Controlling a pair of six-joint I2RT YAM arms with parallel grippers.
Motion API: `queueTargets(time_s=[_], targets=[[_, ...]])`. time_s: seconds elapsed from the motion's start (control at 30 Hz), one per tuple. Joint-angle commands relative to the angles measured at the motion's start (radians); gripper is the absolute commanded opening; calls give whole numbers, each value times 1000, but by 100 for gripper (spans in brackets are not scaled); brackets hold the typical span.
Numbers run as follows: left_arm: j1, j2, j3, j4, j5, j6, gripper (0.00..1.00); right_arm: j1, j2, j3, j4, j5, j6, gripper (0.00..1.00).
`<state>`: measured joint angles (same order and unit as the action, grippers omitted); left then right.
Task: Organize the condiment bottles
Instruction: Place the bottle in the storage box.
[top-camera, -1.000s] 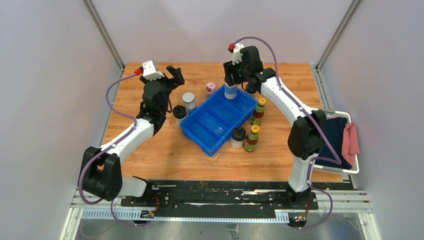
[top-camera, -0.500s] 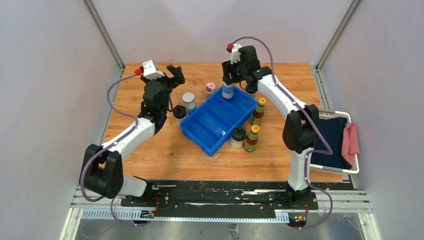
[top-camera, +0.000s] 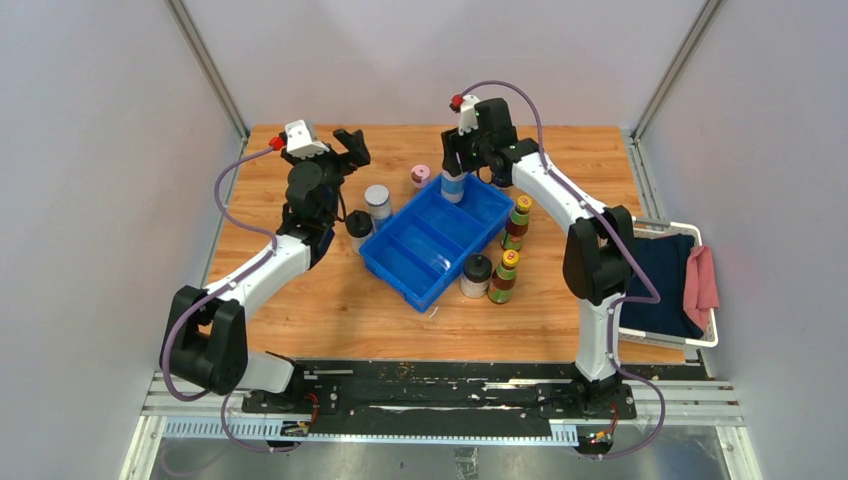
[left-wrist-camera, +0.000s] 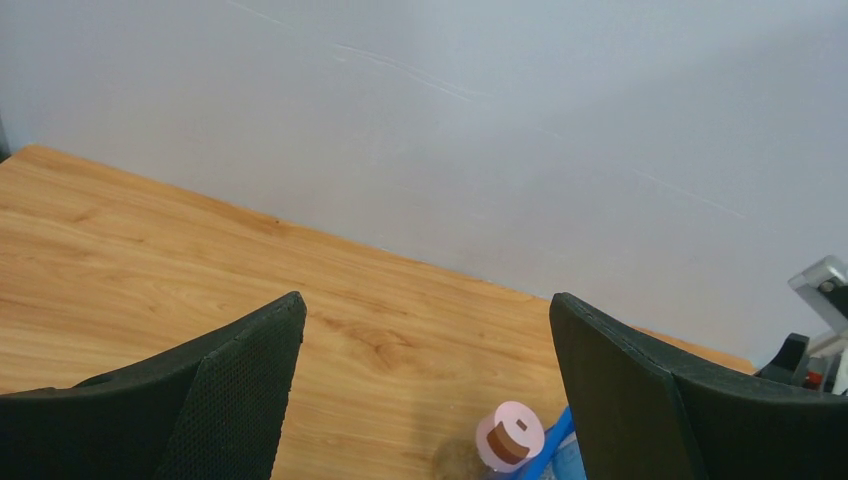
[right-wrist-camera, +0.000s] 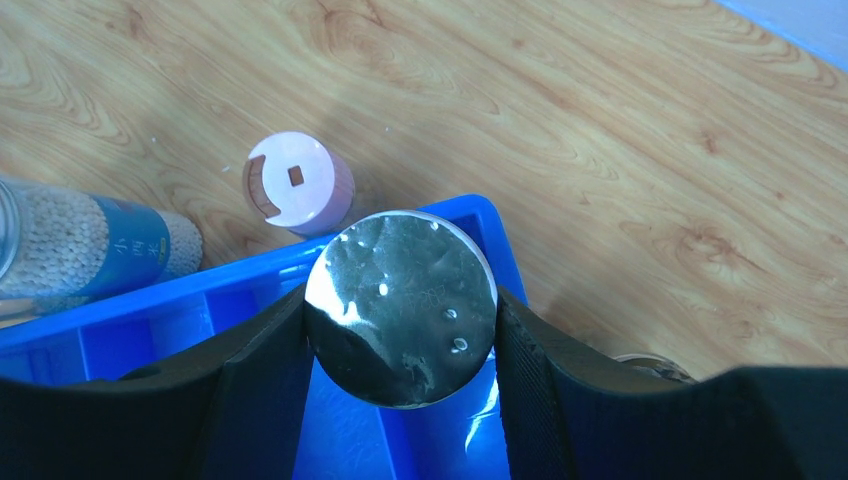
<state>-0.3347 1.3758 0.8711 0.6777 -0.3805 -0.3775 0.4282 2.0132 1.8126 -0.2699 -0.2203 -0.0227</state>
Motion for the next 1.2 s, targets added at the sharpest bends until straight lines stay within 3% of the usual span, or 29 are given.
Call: queueTargets(time_s=[0.0, 0.9, 1.07, 1.17], targets=[[8, -1, -11, 47, 3, 10, 95, -11, -31, -38, 67, -20, -26, 0], [6, 0, -55, 117, 32, 14, 95, -11, -48, -173, 169, 18, -90, 0], [6, 5, -52, 115, 31, 8, 99, -11, -46, -171, 159, 20, -94, 38], [6, 6, -52, 115, 29, 8, 100, -11, -45, -166, 153, 19, -95, 52]])
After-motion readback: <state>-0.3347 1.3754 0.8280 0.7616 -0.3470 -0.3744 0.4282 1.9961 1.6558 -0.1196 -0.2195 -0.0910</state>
